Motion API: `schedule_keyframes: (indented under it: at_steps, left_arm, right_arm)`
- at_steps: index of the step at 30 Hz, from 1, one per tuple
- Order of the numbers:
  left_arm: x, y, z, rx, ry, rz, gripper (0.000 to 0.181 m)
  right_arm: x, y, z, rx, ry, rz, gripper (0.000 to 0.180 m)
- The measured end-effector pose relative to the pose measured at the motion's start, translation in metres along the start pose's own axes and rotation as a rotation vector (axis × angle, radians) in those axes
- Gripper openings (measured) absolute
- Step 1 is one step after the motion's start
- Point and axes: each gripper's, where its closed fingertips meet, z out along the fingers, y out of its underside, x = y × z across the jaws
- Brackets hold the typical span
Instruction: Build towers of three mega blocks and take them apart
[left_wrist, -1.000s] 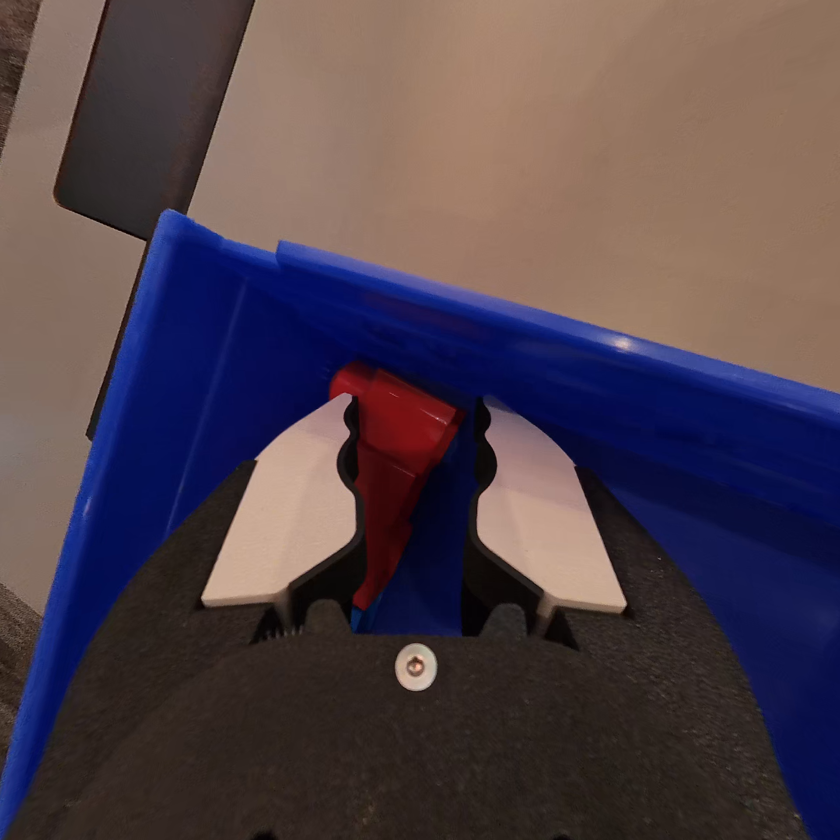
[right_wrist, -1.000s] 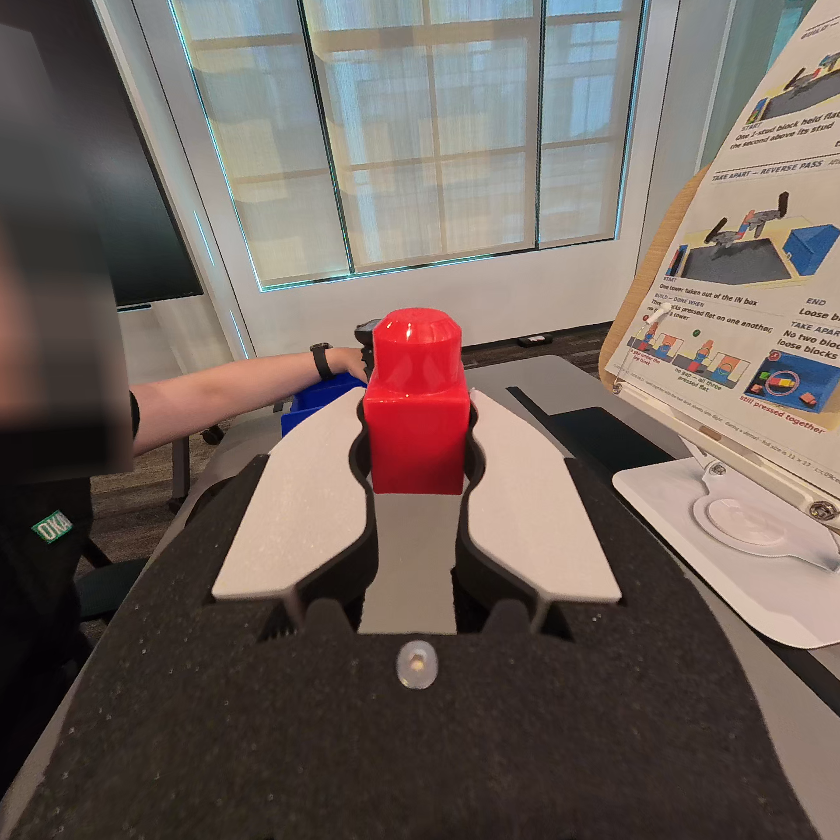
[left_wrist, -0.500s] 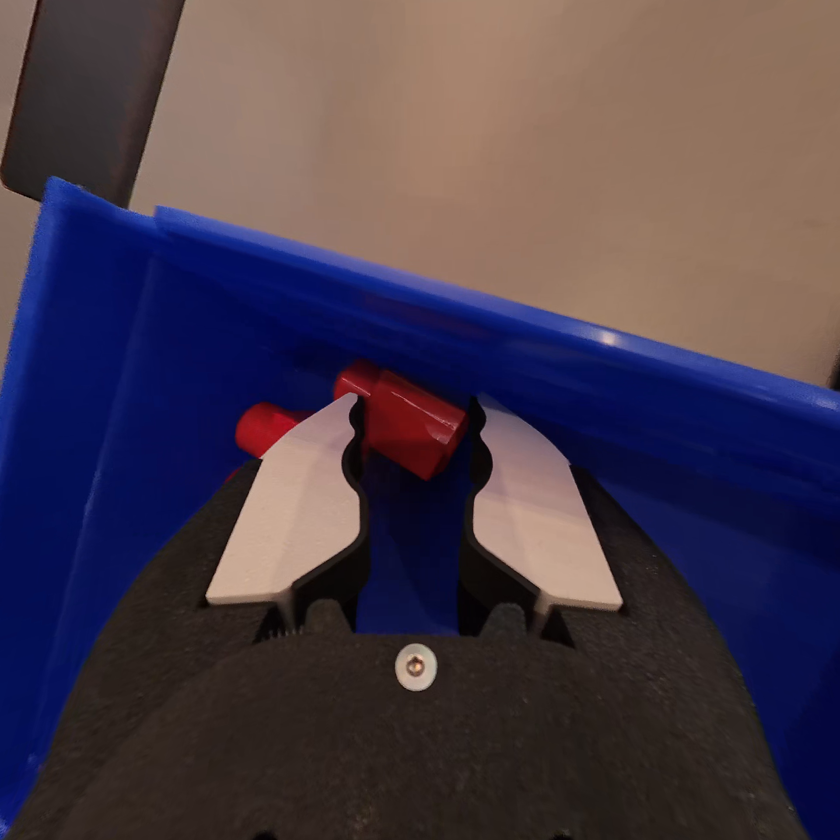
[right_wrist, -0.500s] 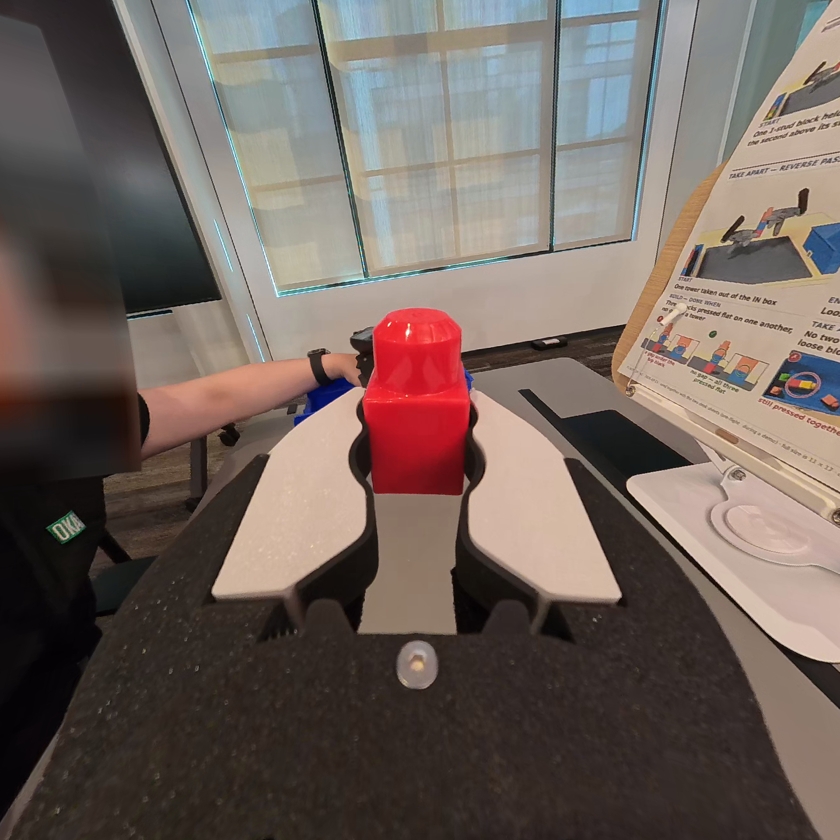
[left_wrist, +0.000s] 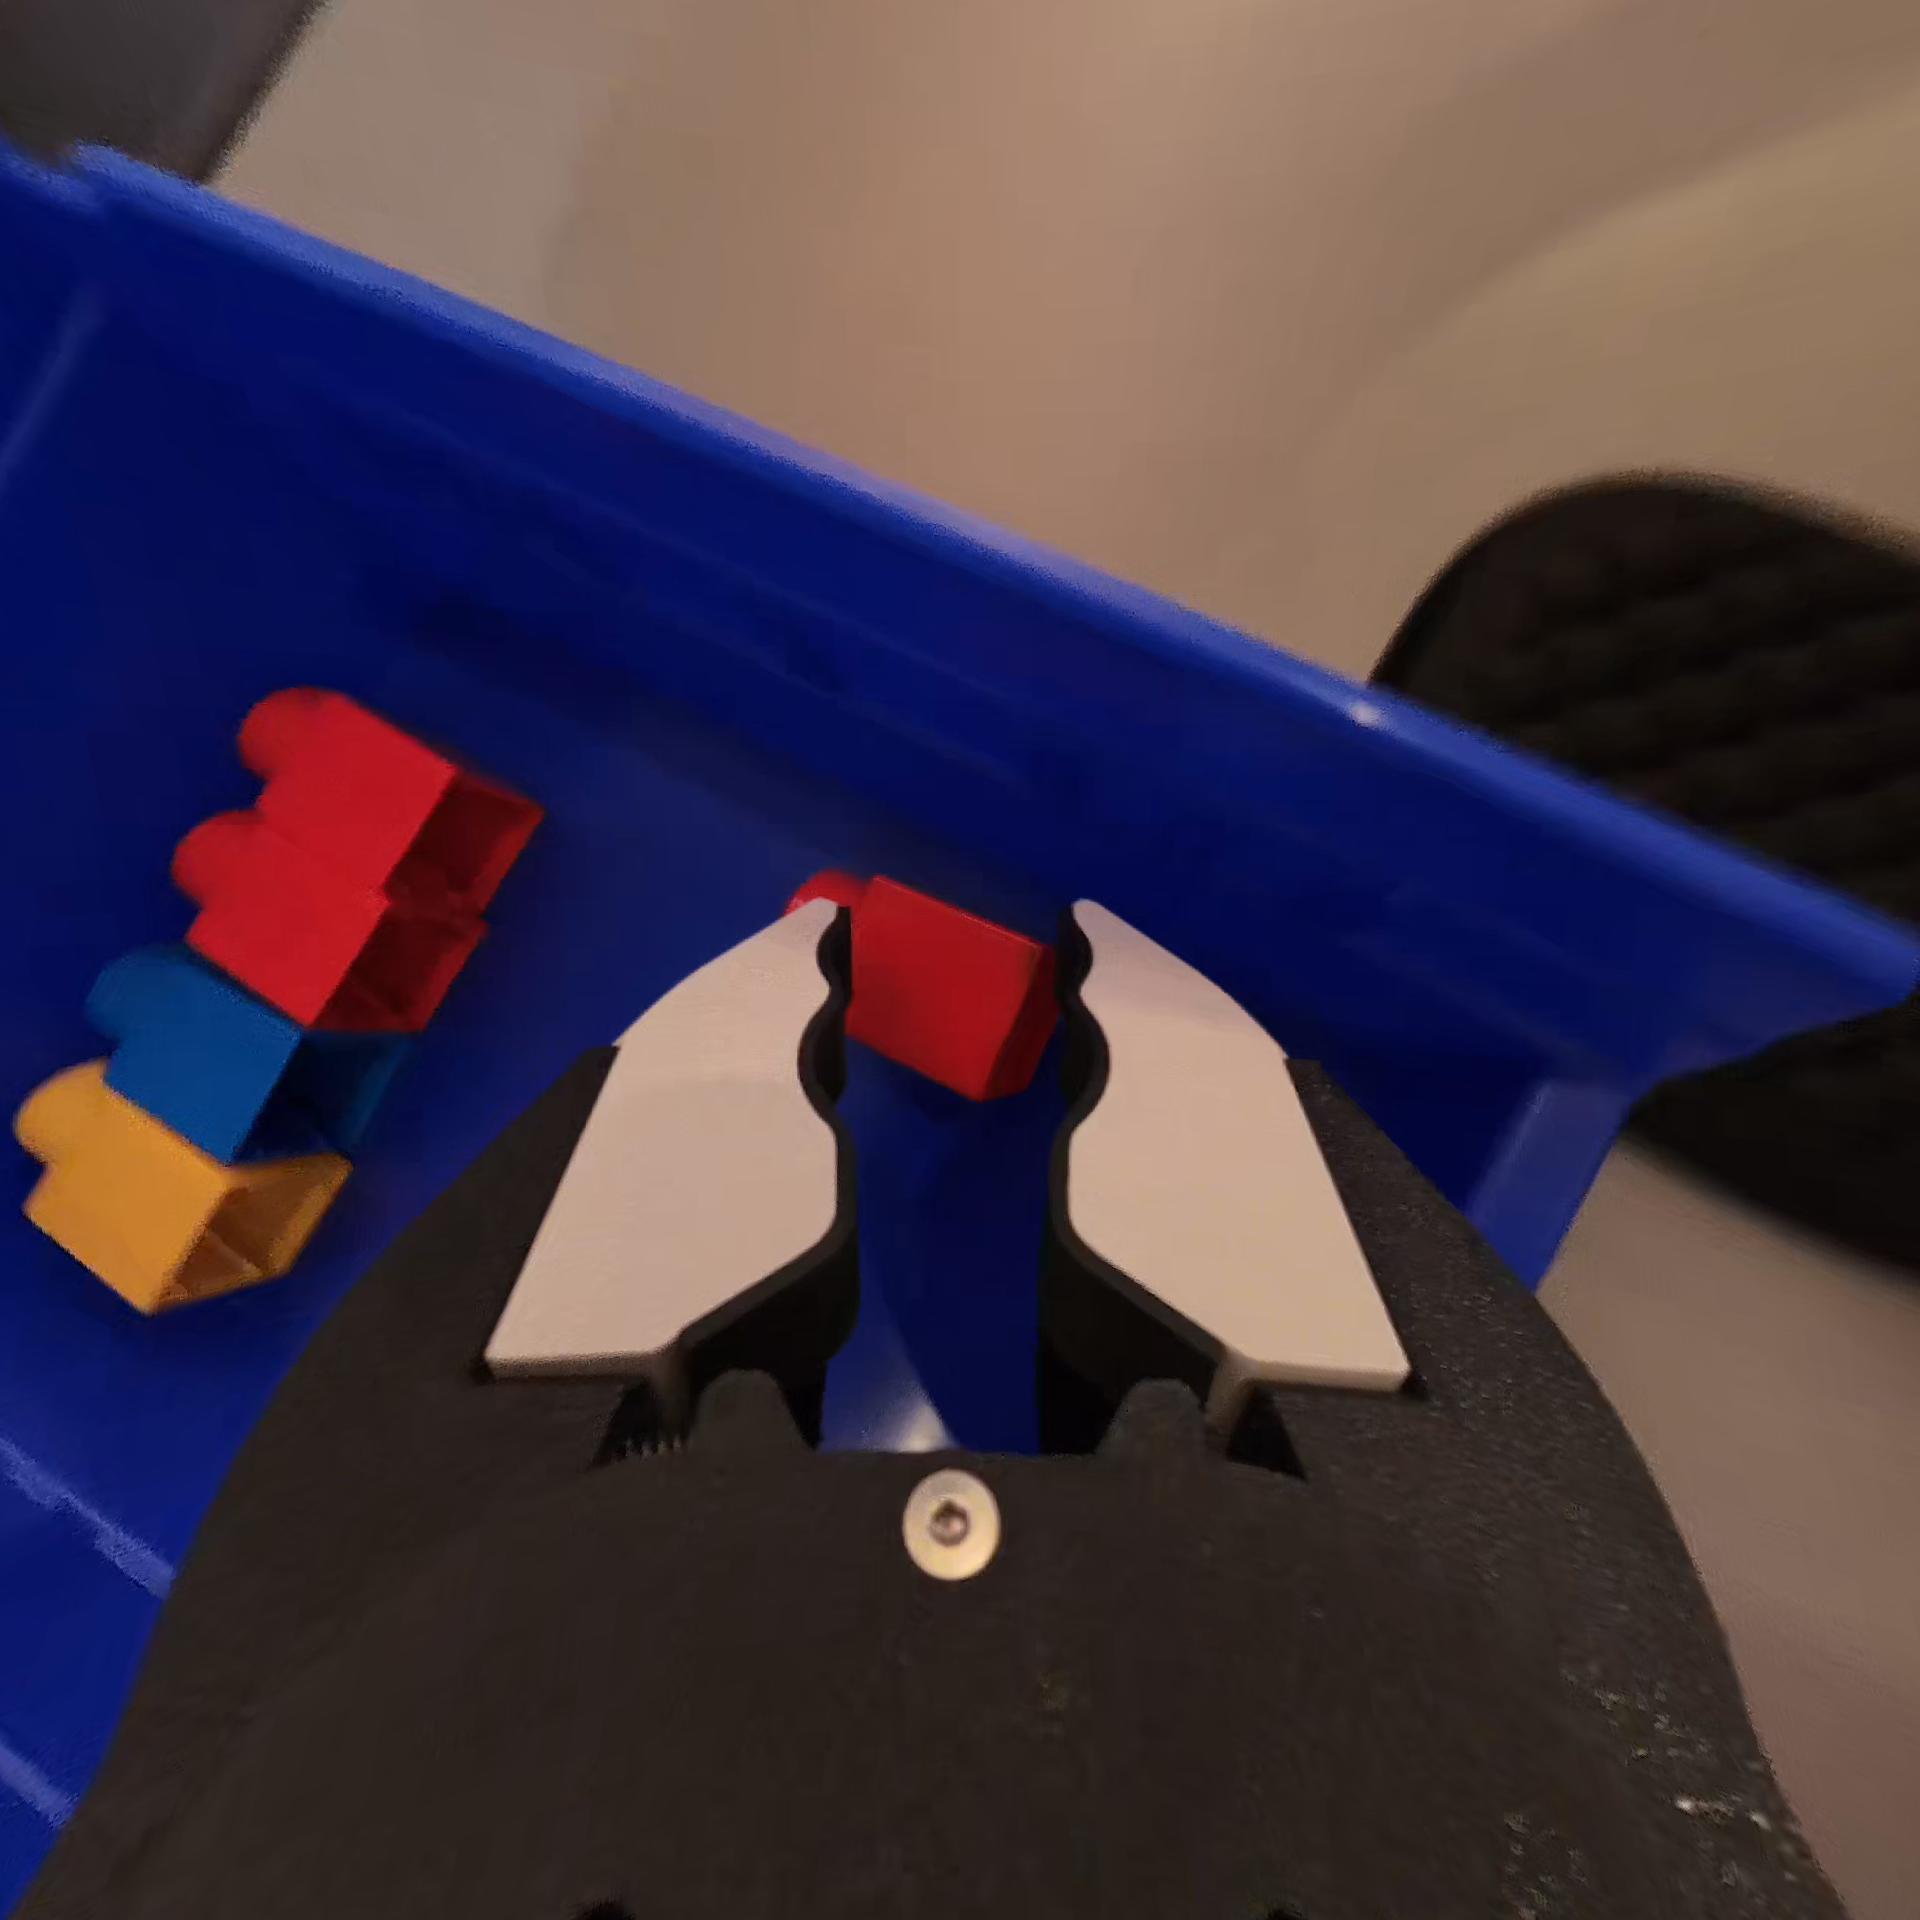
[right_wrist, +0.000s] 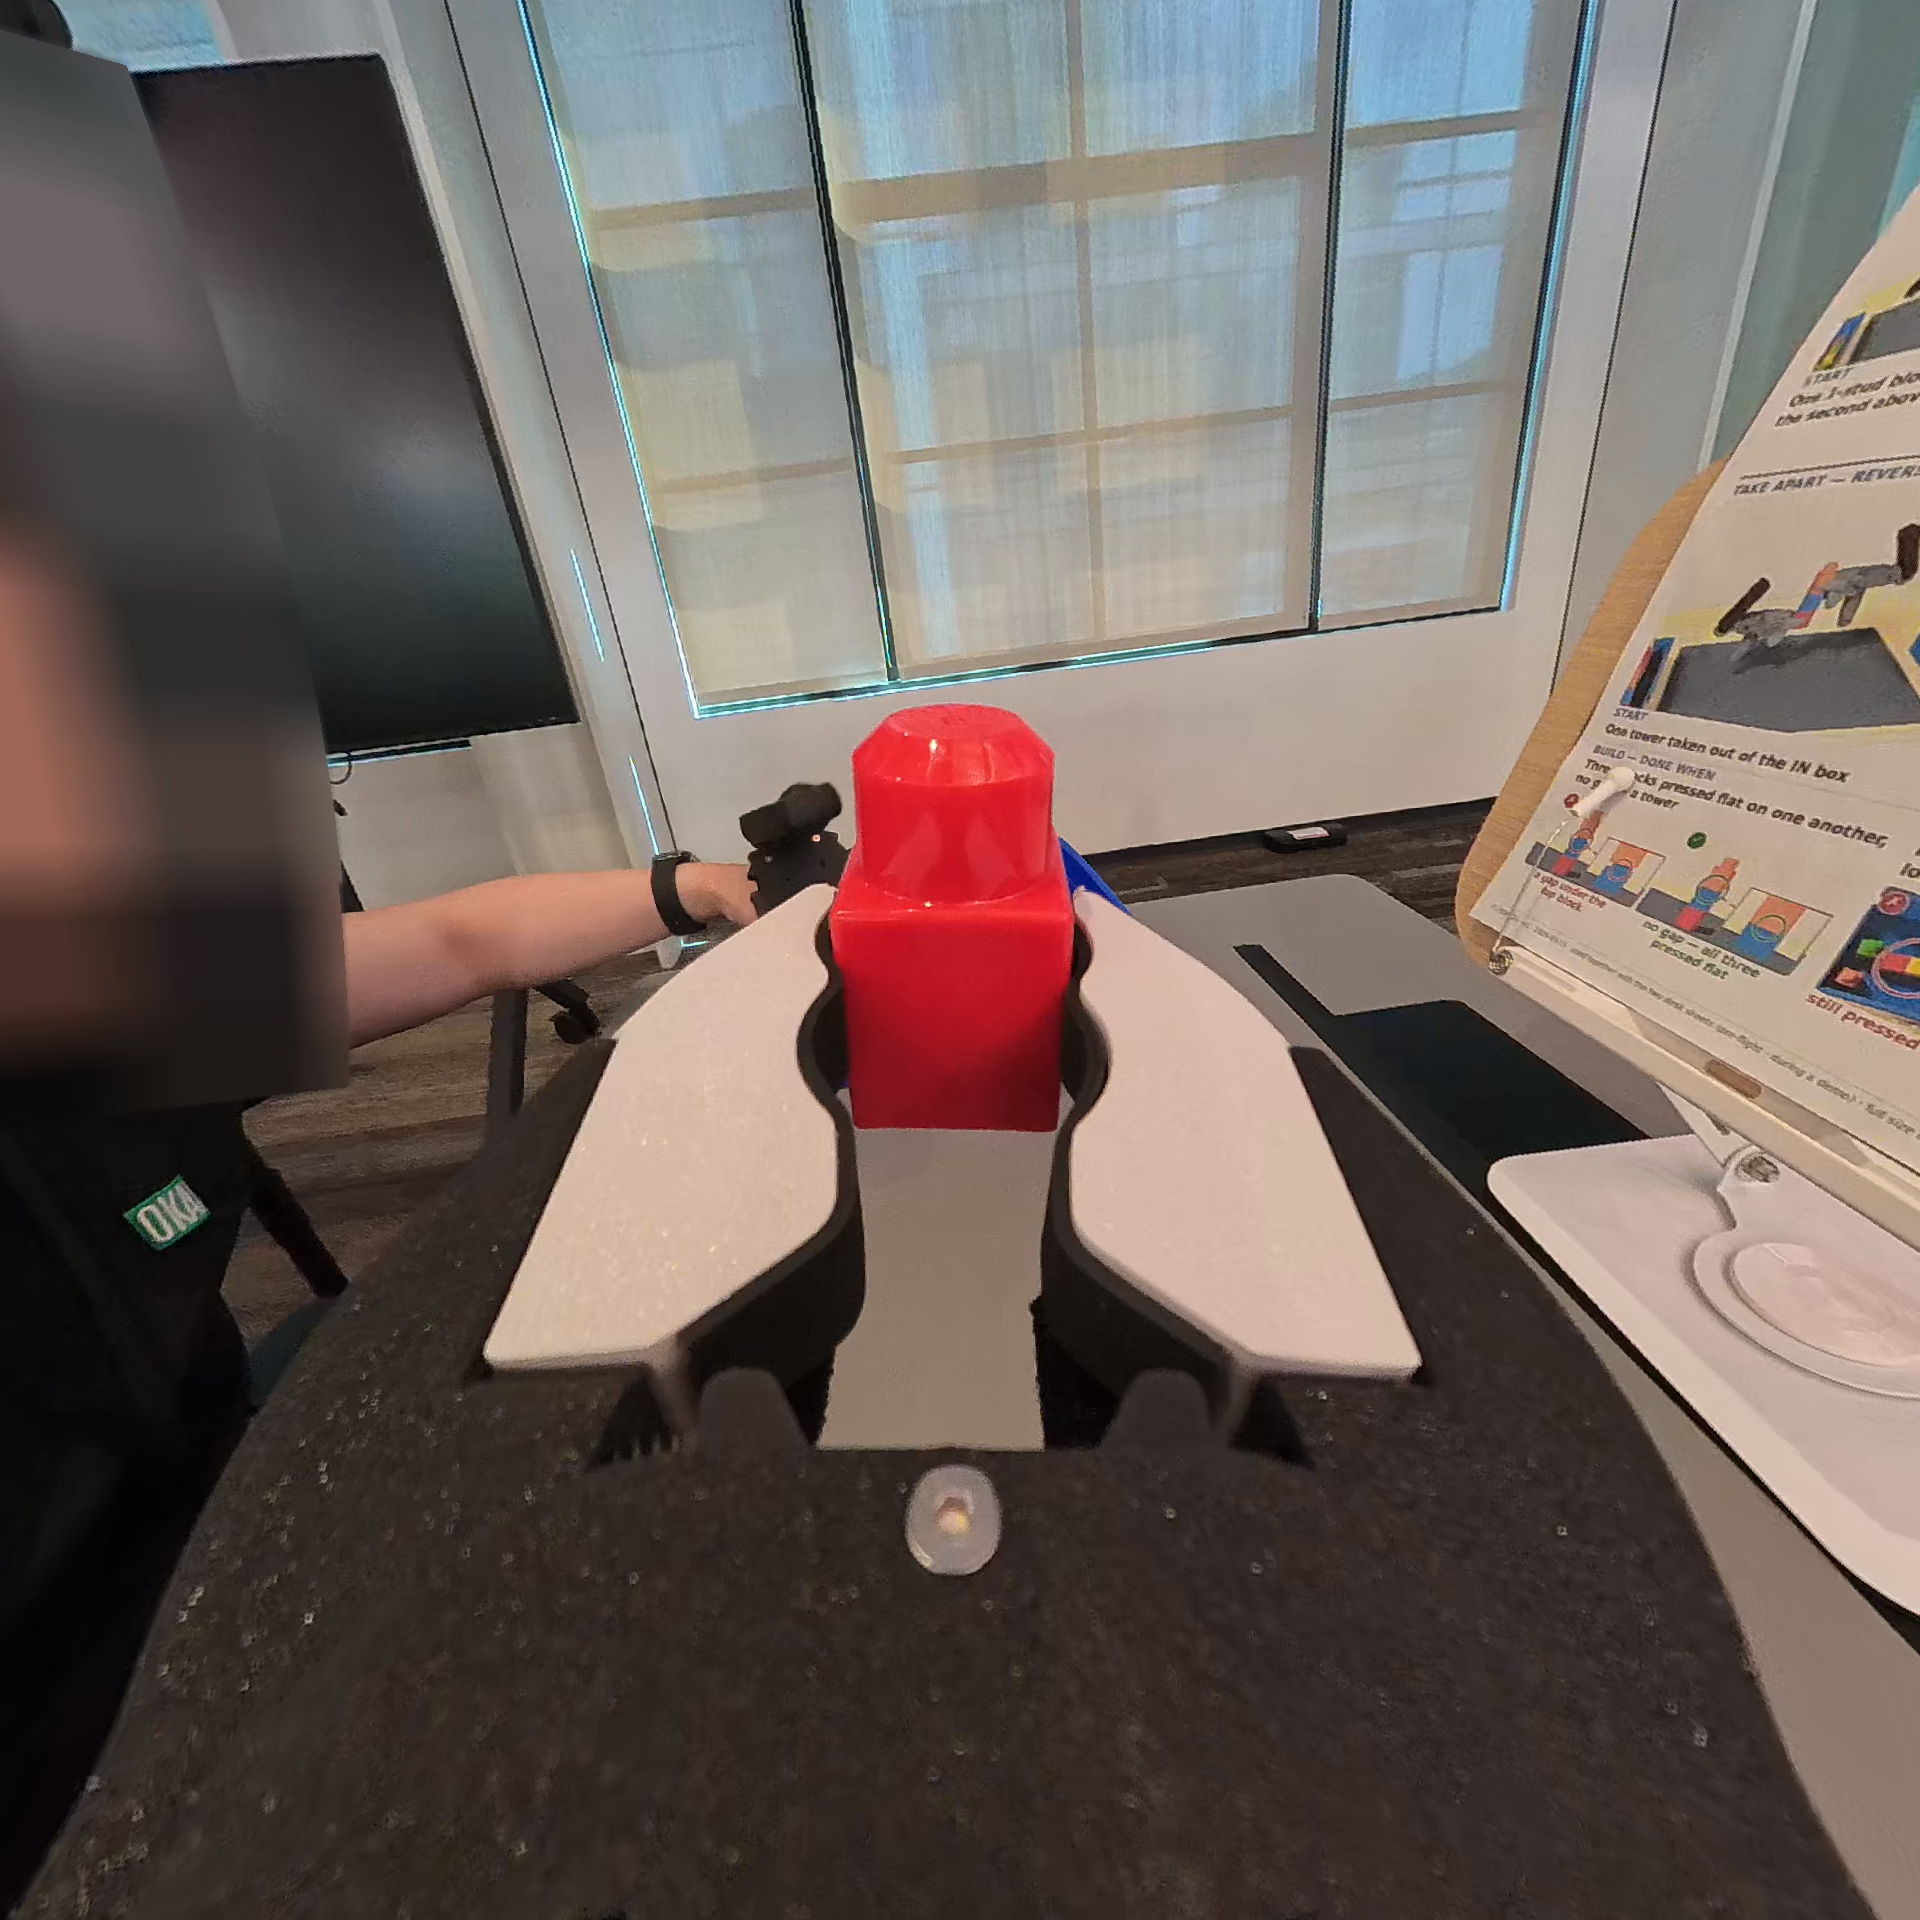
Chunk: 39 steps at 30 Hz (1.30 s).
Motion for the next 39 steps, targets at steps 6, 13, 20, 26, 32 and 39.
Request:
schedule_keyframes:
  at_steps: [6,13,20,26,32,39]
  left_arm:
    - [-0.016,-0.005,-0.022,0.088,-0.08,-0.59,0.051]
    - [-0.008,0.027,0.006,-0.16,-0.171,-0.82,0.071]
    - [-0.013,0.039,0.021,-0.379,-0.232,-0.816,0.072]
    - [-0.019,0.049,0.023,-0.503,-0.291,-0.761,0.063]
    - [-0.019,0.05,0.02,-0.513,-0.249,-0.739,0.037]
    - [-0.032,0.029,-0.005,-0.274,-0.244,-0.723,0.037]
  right_arm:
    - [-0.005,-0.009,-0.008,0.03,-0.017,0.011,0.037]
    - [-0.007,-0.015,-0.014,0.051,-0.021,0.024,0.037]
    - [-0.011,-0.019,-0.019,0.049,-0.027,0.028,0.037]
    - [-0.015,-0.027,-0.025,0.074,-0.037,0.018,0.037]
    - [-0.015,-0.029,-0.028,0.085,-0.046,0.028,0.037]
    - [-0.013,-0.023,-0.027,0.069,-0.059,0.047,0.037]
